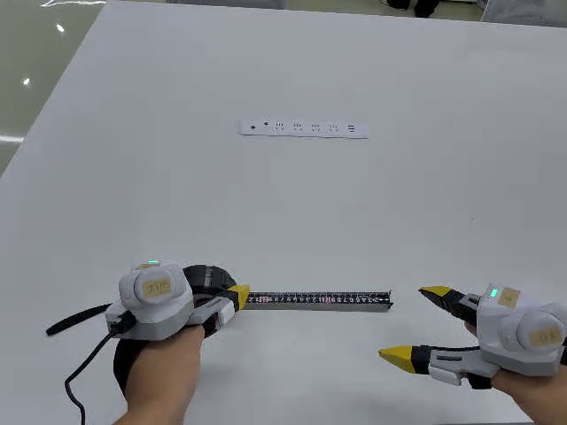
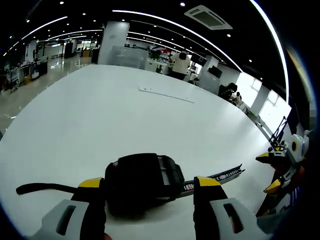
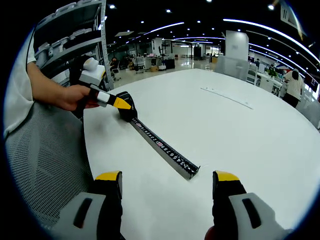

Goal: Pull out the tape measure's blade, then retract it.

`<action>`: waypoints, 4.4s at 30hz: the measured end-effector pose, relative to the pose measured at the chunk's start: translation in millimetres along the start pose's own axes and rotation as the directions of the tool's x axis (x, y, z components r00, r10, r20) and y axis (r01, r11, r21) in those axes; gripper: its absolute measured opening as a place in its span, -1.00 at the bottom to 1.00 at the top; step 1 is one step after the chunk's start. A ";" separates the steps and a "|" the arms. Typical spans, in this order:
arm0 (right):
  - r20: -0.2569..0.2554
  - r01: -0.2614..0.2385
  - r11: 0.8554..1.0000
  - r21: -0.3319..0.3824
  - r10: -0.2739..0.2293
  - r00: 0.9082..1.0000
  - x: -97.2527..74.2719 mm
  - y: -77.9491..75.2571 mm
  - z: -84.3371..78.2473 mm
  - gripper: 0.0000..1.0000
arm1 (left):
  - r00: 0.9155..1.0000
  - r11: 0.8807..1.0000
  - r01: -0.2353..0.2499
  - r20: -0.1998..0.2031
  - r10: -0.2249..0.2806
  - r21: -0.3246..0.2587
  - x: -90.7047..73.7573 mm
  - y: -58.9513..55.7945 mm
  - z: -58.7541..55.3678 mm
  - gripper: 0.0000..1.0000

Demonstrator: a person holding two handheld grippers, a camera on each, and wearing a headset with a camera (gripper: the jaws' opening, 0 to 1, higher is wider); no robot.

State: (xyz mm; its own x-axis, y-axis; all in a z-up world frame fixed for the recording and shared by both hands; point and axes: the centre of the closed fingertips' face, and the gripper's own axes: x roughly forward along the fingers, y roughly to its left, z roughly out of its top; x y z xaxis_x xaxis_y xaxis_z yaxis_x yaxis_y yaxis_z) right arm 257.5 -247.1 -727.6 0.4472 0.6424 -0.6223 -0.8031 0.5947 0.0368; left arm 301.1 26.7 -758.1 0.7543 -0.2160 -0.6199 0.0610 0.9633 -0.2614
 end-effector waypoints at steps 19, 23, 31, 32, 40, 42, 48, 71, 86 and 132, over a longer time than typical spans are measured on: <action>-0.083 -0.068 0.993 -0.101 0.060 0.995 9.2 -15.9 -4.5 0.02 | 0.999 0.999 -0.038 -0.004 0.038 0.013 3.1 6.3 -1.6 0.23; -0.104 -0.083 0.987 -0.135 0.069 0.992 11.6 -19.3 -6.8 -0.08 | 0.999 0.999 -0.041 -0.005 0.041 0.010 3.5 6.4 -1.8 0.22; -0.139 -0.109 0.979 -0.172 0.085 0.987 17.0 -24.3 -8.5 -0.21 | 0.999 0.999 -0.042 -0.009 0.042 0.011 3.2 5.9 -1.8 0.22; -0.145 -0.114 0.977 -0.178 0.089 0.985 17.5 -24.3 -8.9 -0.22 | 0.999 0.999 -0.043 -0.009 0.043 0.011 3.2 5.9 -1.8 0.22; -0.187 -0.139 0.967 -0.214 0.099 0.977 23.0 -27.1 -13.7 -0.33 | 0.999 0.999 -0.043 -0.015 0.043 0.012 3.5 6.0 -1.8 0.22; -0.203 -0.151 0.962 -0.228 0.104 0.974 25.4 -28.8 -15.4 -0.34 | 0.999 0.999 -0.042 -0.018 0.042 0.013 3.6 6.1 -1.9 0.22; -0.239 -0.182 0.948 -0.261 0.119 0.964 27.8 -33.5 -21.6 -0.40 | 0.999 0.999 -0.037 -0.023 0.037 0.016 3.6 6.3 -2.4 0.21; -0.328 -0.271 0.907 -0.321 0.162 0.931 49.3 -36.3 -25.2 -0.54 | 0.999 0.999 -0.029 -0.026 0.030 0.018 3.4 6.0 -2.9 0.21; -0.373 -0.311 0.894 -0.323 0.182 0.910 58.4 -39.0 -27.6 -0.62 | 0.999 0.999 -0.026 -0.025 0.027 0.018 4.6 5.7 -2.8 0.21; -0.385 -0.339 0.877 -0.339 0.200 0.901 62.6 -35.3 -31.5 -0.77 | 0.997 0.996 -0.063 -0.031 0.064 0.056 6.0 6.2 -2.2 0.17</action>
State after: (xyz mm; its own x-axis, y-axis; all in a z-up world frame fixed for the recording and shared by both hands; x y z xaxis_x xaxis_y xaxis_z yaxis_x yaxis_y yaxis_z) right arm 301.5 -243.1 -792.5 0.0912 0.5117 -0.8543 -0.9899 0.1397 -0.0220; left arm 304.6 31.0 -765.0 0.7363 -0.1583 -0.6579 0.0501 0.9823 -0.1803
